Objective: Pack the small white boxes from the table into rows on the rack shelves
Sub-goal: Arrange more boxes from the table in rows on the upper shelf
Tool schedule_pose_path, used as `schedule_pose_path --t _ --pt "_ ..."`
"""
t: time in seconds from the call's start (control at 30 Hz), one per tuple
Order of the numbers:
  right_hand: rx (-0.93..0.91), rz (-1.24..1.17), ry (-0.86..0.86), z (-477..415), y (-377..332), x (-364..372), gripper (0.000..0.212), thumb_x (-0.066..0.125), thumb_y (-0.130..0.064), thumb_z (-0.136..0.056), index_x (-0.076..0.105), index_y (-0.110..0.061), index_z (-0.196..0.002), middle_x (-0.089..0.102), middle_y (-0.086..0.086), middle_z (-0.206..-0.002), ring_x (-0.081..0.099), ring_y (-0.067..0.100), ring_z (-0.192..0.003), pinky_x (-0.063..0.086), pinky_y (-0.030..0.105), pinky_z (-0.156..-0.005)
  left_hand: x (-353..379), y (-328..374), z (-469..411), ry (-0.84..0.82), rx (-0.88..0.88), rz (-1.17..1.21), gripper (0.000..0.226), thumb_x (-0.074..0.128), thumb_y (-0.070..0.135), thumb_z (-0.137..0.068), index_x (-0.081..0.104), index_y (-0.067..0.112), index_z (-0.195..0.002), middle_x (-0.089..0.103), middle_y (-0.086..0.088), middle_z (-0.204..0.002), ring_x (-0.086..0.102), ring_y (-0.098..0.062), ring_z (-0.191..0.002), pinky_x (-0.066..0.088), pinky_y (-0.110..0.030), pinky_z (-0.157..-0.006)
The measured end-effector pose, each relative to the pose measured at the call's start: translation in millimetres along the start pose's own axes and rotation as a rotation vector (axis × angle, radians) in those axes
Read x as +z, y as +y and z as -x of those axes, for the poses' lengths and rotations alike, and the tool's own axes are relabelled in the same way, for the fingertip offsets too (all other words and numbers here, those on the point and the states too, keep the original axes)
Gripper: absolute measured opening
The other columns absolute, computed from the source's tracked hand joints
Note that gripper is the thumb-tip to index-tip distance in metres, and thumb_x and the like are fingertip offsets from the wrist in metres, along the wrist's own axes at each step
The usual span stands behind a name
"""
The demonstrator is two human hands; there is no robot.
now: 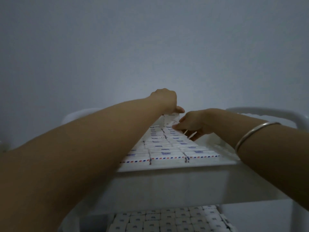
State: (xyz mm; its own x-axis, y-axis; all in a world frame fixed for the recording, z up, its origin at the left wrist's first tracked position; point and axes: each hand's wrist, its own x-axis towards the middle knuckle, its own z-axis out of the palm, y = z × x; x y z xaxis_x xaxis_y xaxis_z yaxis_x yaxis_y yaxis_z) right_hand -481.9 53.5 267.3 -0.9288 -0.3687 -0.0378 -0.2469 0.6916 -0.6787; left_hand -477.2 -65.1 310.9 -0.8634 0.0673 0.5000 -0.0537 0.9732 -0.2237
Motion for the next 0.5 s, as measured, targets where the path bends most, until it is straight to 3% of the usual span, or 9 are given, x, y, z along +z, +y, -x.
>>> schedule_pose_path --t 0.13,0.27,0.5 --pt "0.001 0.001 -0.009 -1.4 0.3 -0.8 0.028 0.059 -0.030 -0.095 0.062 -0.006 -0.109 0.069 0.007 -0.090 0.067 0.014 -0.068 0.052 0.021 -0.047 4.9 -1.6 -2.1 0.006 -0.020 -0.003 0.058 0.051 0.067 -0.086 0.043 0.013 -0.065 0.052 -0.002 -0.065 0.052 -0.016 -0.056 0.039 -0.027 -0.055" --pt "-0.008 0.004 -0.005 -1.4 -0.3 -1.8 0.027 0.060 -0.030 -0.095 0.063 -0.005 -0.106 0.069 0.005 -0.084 0.066 0.012 -0.059 0.052 0.021 -0.048 8.5 -9.6 0.7 -0.013 -0.038 0.006 0.058 0.051 0.068 -0.085 0.044 0.013 -0.068 0.053 -0.002 -0.067 0.053 -0.016 -0.058 0.044 -0.029 -0.061" --pt "-0.010 -0.014 -0.022 0.7 0.0 -3.3 0.031 0.062 -0.030 -0.094 0.063 -0.004 -0.110 0.069 0.006 -0.088 0.067 0.013 -0.063 0.055 0.023 -0.052 9.0 -8.6 6.7 -0.143 -0.017 0.030 0.056 0.055 0.066 -0.084 0.054 0.012 -0.071 0.061 -0.001 -0.060 0.061 -0.014 -0.050 0.050 -0.026 -0.059"
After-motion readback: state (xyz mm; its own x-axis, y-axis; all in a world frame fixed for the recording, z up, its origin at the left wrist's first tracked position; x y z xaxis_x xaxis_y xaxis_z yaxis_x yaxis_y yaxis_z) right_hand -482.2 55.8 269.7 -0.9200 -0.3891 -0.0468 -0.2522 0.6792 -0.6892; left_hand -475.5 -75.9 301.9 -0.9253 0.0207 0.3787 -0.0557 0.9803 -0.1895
